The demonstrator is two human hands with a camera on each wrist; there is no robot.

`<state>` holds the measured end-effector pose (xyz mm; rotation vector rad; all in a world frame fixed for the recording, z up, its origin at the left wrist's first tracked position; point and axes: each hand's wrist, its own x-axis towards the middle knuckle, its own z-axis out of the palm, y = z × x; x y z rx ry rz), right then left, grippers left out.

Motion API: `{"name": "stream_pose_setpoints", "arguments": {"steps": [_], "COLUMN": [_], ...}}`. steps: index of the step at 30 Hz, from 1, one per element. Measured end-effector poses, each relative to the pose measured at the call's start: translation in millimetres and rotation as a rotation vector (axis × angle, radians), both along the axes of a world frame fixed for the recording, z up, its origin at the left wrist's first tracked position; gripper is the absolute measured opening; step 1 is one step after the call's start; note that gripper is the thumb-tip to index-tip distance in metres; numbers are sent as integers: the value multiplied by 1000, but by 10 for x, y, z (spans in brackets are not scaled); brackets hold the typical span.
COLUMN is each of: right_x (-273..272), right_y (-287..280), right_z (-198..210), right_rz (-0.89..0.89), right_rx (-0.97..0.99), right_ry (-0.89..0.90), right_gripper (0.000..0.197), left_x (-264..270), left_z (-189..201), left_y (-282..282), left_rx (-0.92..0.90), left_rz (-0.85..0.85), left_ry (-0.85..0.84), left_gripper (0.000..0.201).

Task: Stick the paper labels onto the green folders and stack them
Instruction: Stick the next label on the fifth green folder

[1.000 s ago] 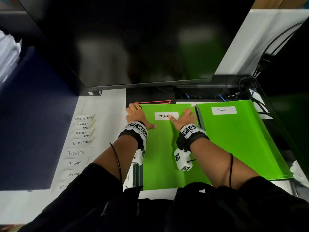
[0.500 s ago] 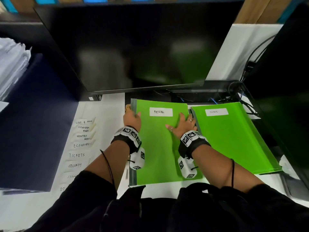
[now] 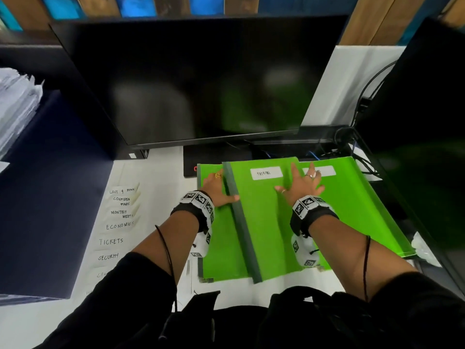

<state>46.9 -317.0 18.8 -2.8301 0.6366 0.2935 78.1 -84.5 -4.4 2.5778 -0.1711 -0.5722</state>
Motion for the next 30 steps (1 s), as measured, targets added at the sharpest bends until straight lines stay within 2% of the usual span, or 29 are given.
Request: {"name": "stream_pose_setpoints", "arguments": {"steps": [1,5,7,10,15,21,30], "right_x": [-21,-176,-179,-84,72,-33,22], "right_y": [9,223,261,172,-169,-428,-600], "right_z": [-35,-291,-459,-610,-620,-459,-446], "right_rz": [55,254,281,269,197,219,188], "right_rx": [17,168,126,37,-59,-151,-139], "right_ry": [19,188,281,319,338,361,420], "right_gripper": [87,98,103,104,90,77,78], "left_x": [-26,-111,-105,-117,-148,-158,-163], "left_z": [6,16,-5,-26,-4,80,106], "left_y": [-19,-97,-108,-72,-32,-26,-3], "left_rx": [93,400,513,600,641,632,626], "left_rz": [-60,-275,-318,-378,-390,-396,-401], "left_ry": [27,168,195,149,92,118,123], "left_gripper": [103,130,140,144,141,138,138]}}
